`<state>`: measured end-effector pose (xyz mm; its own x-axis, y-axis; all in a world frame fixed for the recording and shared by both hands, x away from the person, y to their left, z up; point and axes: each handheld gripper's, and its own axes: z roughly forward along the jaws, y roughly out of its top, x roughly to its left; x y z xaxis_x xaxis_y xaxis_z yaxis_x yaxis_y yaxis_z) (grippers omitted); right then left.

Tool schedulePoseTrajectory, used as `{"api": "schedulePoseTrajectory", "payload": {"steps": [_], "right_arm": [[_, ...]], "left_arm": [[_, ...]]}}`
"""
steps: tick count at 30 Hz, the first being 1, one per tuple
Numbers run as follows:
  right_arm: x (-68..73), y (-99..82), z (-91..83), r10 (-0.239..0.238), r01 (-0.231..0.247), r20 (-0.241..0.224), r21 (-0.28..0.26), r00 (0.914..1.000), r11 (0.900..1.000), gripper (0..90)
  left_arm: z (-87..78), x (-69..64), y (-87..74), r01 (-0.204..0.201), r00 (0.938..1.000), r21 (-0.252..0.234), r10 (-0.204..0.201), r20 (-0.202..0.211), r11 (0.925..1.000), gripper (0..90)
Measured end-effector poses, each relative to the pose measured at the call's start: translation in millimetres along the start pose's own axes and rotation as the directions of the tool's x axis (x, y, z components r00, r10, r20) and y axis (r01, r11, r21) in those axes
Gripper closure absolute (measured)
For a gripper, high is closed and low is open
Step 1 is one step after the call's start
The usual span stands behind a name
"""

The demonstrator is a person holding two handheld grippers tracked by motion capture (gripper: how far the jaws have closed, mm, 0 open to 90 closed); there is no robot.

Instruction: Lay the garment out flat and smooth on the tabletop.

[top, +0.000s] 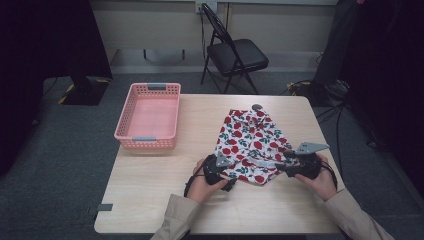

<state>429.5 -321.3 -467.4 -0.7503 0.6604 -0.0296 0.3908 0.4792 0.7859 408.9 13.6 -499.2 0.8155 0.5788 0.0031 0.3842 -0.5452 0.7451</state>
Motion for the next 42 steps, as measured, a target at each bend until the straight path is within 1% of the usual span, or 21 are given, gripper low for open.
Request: {"api": "schedulePoseTrajectory", "payload": {"steps": [4,9,12,14,17,21,24,27,29,33,37,39,42], "right_arm": [[-7.2,11.9,9.7,0.015,-0.015,-0.009,-0.016,0.9999,0.9998,47.1],[-13.5,20.3,25.5,0.026,-0.026,-0.013,-0.003,0.9996,0.9997,57.0],[-13.4,20.7,36.2,0.023,-0.023,-0.025,0.011,0.9994,0.9997,61.3],[-12.2,19.9,42.7,0.033,-0.032,-0.033,0.011,0.9989,0.9994,63.6],[-9.5,17.8,51.7,0.033,-0.032,-0.046,0.027,0.9984,0.9991,65.3],[-9.9,15.7,59.0,0.046,-0.044,-0.027,0.045,0.9986,0.9980,68.2],[-11.9,15.6,62.0,0.048,-0.046,-0.026,0.049,0.9985,0.9977,73.4],[-16.3,16.6,61.7,0.067,-0.066,-0.031,0.050,0.9973,0.9966,83.2],[-19.2,16.4,60.1,0.083,-0.081,-0.037,0.044,0.9959,0.9957,86.8],[-24.1,16.5,51.6,0.077,-0.076,-0.031,0.031,0.9965,0.9966,87.3],[-30.7,16.3,37.5,0.069,-0.069,-0.014,0.019,0.9975,0.9975,87.3],[-35.4,15.3,29.3,0.070,-0.070,-0.007,0.011,0.9975,0.9975,87.4],[-43.1,11.2,17.3,0.089,-0.089,0.006,0.002,0.9960,0.9961,87.3]], "left_arm": [[0.0,0.0,0.0,-0.001,1.0000,0.000,0.001,0.000,1.0000,15.1],[0.0,0.0,0.0,-0.001,1.0000,0.000,0.001,0.000,1.0000,15.1],[0.0,0.0,0.0,0.000,1.0000,0.000,0.000,0.000,1.0000,15.1],[0.0,0.0,0.0,0.000,1.0000,0.000,0.000,0.000,1.0000,15.1],[0.0,0.0,0.0,0.000,1.0000,0.000,0.000,0.000,1.0000,15.1],[0.0,0.0,0.0,0.000,1.0000,0.000,0.000,0.000,1.0000,15.1],[0.0,0.0,0.0,0.000,1.0000,0.000,0.000,0.000,1.0000,15.2],[-0.1,0.1,0.0,-0.001,1.0000,0.001,0.001,0.000,1.0000,15.1],[-0.1,0.1,0.0,-0.001,1.0000,0.001,0.001,0.000,1.0000,15.1],[-0.1,0.0,0.0,0.000,1.0000,0.001,0.000,0.000,1.0000,15.1],[0.0,0.0,0.0,0.000,1.0000,0.000,0.000,0.000,1.0000,15.1],[0.0,0.0,0.0,0.000,1.0000,0.000,0.000,0.000,1.0000,15.1],[0.0,0.0,0.0,-0.001,1.0000,0.000,0.001,0.000,1.0000,15.1]]}}
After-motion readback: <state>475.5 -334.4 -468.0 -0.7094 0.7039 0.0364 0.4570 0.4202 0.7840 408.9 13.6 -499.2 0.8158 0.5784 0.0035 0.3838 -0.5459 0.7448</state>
